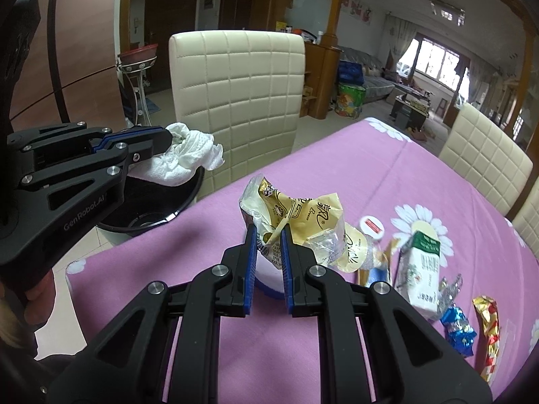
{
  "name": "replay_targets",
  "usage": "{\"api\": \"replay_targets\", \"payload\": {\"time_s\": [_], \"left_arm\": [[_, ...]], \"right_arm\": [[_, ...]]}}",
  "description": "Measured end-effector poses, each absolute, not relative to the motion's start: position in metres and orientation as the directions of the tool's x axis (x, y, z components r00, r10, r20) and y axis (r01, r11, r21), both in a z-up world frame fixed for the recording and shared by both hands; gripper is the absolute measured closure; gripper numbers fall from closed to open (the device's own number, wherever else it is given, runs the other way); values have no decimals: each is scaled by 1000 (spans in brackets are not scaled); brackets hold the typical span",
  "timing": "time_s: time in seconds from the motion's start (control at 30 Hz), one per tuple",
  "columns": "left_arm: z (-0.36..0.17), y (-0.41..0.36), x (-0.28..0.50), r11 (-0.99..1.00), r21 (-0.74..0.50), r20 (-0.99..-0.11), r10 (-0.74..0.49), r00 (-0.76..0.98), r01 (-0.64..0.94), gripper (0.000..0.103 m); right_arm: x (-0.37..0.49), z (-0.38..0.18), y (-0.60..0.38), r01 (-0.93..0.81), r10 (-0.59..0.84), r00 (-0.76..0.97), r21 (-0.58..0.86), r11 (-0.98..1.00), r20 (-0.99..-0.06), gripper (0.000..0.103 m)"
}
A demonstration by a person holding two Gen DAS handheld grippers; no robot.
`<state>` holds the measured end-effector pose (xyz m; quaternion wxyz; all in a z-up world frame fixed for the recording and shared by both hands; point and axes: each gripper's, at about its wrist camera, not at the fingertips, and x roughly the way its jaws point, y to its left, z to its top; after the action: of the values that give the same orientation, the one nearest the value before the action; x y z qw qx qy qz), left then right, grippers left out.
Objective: Collect trash
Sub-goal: 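Carry the tissue and gold wrapper over the black bin and release them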
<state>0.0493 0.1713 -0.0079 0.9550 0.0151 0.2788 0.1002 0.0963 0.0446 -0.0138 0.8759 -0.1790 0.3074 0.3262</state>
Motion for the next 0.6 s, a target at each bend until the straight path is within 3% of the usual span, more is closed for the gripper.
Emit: {"api": "replay_targets", "payload": {"time_s": [0.6], "left_arm": [[-20,229,35,950,99,-547,302,781,-297,100]], "right_arm": [[87,-17,112,-763,513,533,-120,635,-673,88]]}}
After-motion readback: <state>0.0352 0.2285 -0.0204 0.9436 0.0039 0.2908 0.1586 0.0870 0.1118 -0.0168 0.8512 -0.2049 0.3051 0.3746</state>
